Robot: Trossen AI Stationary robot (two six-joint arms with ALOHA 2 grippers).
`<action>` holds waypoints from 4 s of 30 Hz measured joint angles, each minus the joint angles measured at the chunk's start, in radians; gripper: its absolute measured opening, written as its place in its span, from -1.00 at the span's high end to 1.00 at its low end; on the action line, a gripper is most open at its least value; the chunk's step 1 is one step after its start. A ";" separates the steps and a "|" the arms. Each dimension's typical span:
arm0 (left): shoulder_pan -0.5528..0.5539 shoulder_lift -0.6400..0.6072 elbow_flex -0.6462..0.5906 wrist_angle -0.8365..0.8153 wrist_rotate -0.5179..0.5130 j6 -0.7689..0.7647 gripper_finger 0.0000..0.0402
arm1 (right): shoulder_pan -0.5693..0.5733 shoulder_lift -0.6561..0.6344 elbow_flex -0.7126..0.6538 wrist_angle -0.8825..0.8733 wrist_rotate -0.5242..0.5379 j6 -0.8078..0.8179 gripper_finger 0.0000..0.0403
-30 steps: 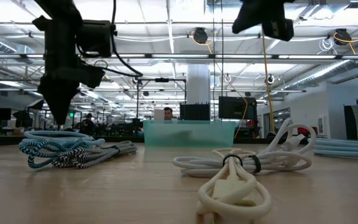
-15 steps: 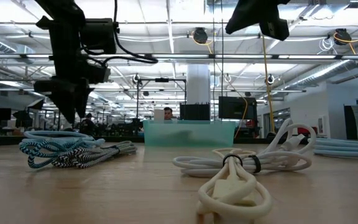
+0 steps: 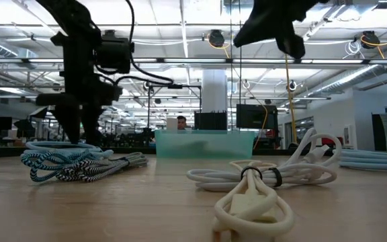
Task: Pick & Place USB Port
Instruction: Put the left blue display cable into the blue bin
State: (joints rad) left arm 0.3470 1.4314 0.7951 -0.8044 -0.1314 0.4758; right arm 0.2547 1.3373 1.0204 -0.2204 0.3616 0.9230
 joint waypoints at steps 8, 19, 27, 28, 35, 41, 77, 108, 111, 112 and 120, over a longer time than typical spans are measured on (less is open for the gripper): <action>0.001 0.097 0.000 0.083 -0.049 0.028 -0.32 | 0.005 0.000 -0.126 0.249 -0.025 0.038 1.00; 0.009 0.214 0.008 0.101 0.024 -0.052 0.10 | 0.005 -0.004 -0.127 0.256 -0.024 0.035 1.00; 0.053 0.223 0.053 0.034 0.067 -0.327 0.89 | 0.005 -0.004 -0.127 0.255 -0.025 0.045 1.00; 0.059 0.224 0.062 0.022 0.072 -0.375 0.90 | 0.005 -0.004 -0.127 0.255 -0.025 0.044 1.00; 0.151 0.226 0.076 -0.091 0.080 -0.737 0.93 | 0.004 -0.004 -0.127 0.255 -0.026 0.046 1.00; 0.234 0.226 0.076 -0.120 0.178 -0.860 0.93 | 0.004 -0.004 -0.127 0.260 -0.026 0.060 1.00; 0.259 0.668 1.061 -0.165 0.290 -1.110 0.94 | -0.180 -0.337 -0.126 -0.051 0.131 -0.074 1.00; 0.233 0.793 1.085 0.017 0.277 -1.204 0.94 | -0.242 -0.398 -0.126 -0.151 0.109 -0.143 1.00; 0.230 0.803 1.129 0.027 0.278 -1.203 0.94 | -0.242 -0.398 -0.126 -0.151 0.110 -0.143 1.00; 0.229 0.807 1.145 0.020 0.278 -1.197 0.94 | -0.242 -0.398 -0.126 -0.151 0.110 -0.143 1.00; 0.208 0.903 1.346 -0.196 0.245 -1.123 0.94 | -0.242 -0.398 -0.127 -0.151 0.122 -0.121 1.00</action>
State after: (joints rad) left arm 0.5548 2.3347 2.1407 -1.0006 0.1133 -0.6471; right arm 0.0132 0.9390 0.8936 -0.3715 0.4836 0.8016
